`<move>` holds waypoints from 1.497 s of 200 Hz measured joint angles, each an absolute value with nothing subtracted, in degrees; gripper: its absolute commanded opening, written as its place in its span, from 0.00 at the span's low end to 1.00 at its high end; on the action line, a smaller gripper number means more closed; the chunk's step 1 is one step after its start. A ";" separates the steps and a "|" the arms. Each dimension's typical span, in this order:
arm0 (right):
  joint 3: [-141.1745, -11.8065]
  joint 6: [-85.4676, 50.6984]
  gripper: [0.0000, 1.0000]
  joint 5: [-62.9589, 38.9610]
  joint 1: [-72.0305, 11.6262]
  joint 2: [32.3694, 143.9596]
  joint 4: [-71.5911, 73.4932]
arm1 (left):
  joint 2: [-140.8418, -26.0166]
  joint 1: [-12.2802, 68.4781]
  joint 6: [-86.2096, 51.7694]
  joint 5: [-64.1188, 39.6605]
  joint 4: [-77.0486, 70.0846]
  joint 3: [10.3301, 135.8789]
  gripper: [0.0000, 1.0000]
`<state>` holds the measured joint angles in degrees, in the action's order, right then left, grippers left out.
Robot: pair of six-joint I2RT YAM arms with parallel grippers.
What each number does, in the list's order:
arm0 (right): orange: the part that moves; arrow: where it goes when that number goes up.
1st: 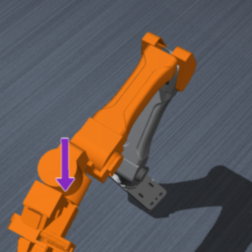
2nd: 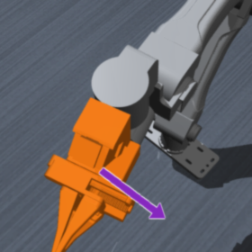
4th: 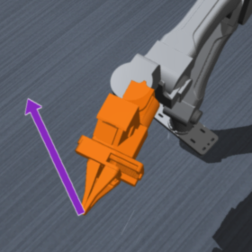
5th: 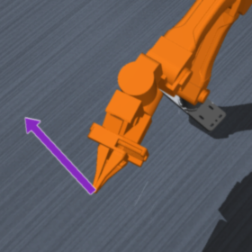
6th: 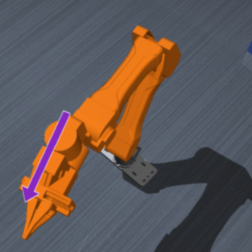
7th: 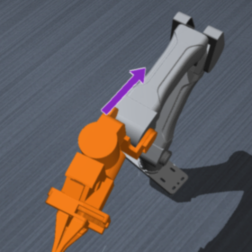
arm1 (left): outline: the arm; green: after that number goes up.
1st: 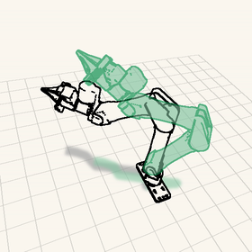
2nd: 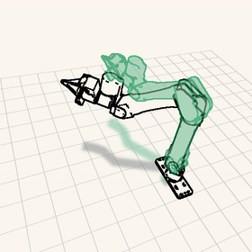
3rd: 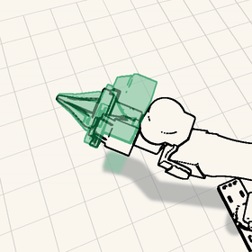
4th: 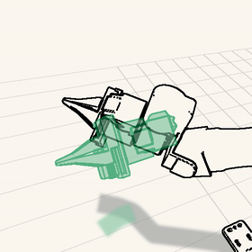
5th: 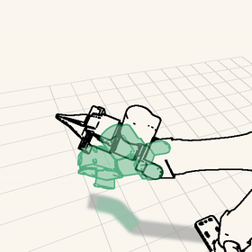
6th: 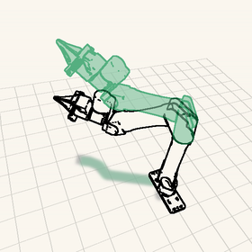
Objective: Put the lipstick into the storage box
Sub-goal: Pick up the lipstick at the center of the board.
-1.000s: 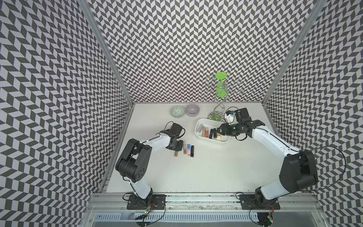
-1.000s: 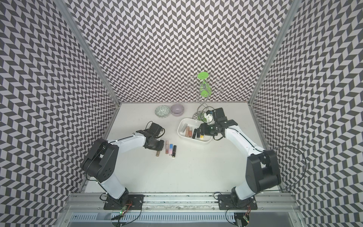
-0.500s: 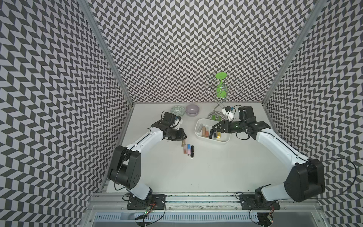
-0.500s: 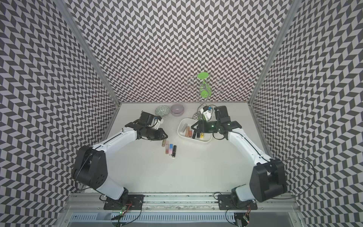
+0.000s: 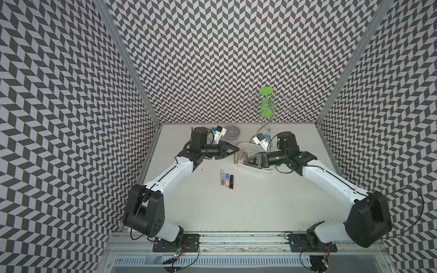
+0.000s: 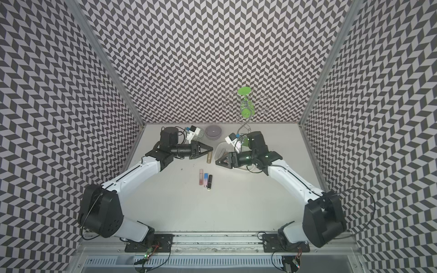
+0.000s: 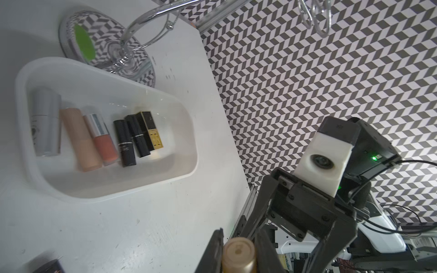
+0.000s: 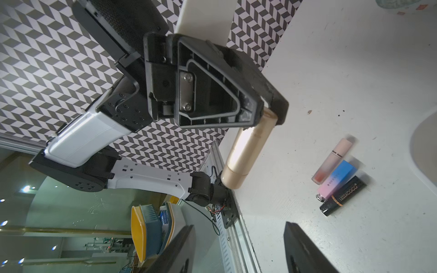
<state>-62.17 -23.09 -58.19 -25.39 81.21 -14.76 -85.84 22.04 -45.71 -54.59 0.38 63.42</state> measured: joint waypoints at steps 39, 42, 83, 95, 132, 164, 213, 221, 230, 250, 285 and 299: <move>-61.93 -25.74 0.64 -59.20 -26.09 81.23 -10.98 | -85.84 22.52 -47.83 -55.77 -2.13 63.40 0.24; -61.93 -26.00 0.64 -59.22 -26.15 81.28 -10.68 | -85.84 22.52 -47.94 -55.81 -2.20 63.42 0.24; -62.24 -27.46 0.67 -59.83 -27.03 82.61 -8.47 | -85.84 22.63 -49.19 -55.86 -3.29 63.40 0.23; -62.30 -27.75 0.68 -59.83 -27.22 82.98 -8.08 | -85.84 22.70 -49.36 -55.86 -3.46 63.42 0.23; -62.43 -29.04 0.68 -59.88 -27.49 83.59 -6.17 | -85.84 22.96 -49.60 -55.86 -3.86 63.42 0.23; -63.18 -30.52 0.67 -59.83 -28.29 84.75 -4.16 | -85.84 23.24 -49.63 -55.83 -3.86 63.42 0.23; -64.71 -32.27 0.62 -58.65 -29.47 86.43 -2.39 | -85.80 23.29 -49.63 -55.83 -3.84 63.40 0.23; -64.71 -32.84 0.61 -58.24 -29.50 86.50 -2.15 | -85.80 23.29 -49.63 -55.83 -3.84 63.40 0.23; -64.71 -33.34 0.59 -57.67 -29.52 86.52 -1.61 | -85.80 23.29 -49.60 -55.83 -3.84 63.40 0.23; -64.71 -34.74 0.51 -56.40 -29.52 86.54 -0.27 | -85.69 23.29 -49.63 -55.83 -3.86 63.33 0.23; -64.66 -37.10 0.39 -54.57 -29.52 86.63 1.10 | -85.01 23.40 -49.69 -55.83 -3.95 62.83 0.23; -64.62 -37.98 0.34 -54.15 -29.52 86.70 1.72 | -84.73 23.49 -49.76 -55.81 -4.16 62.78 0.23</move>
<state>-64.62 -37.98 -54.15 -29.52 86.70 1.72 -84.73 23.49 -49.76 -55.81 -4.16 62.78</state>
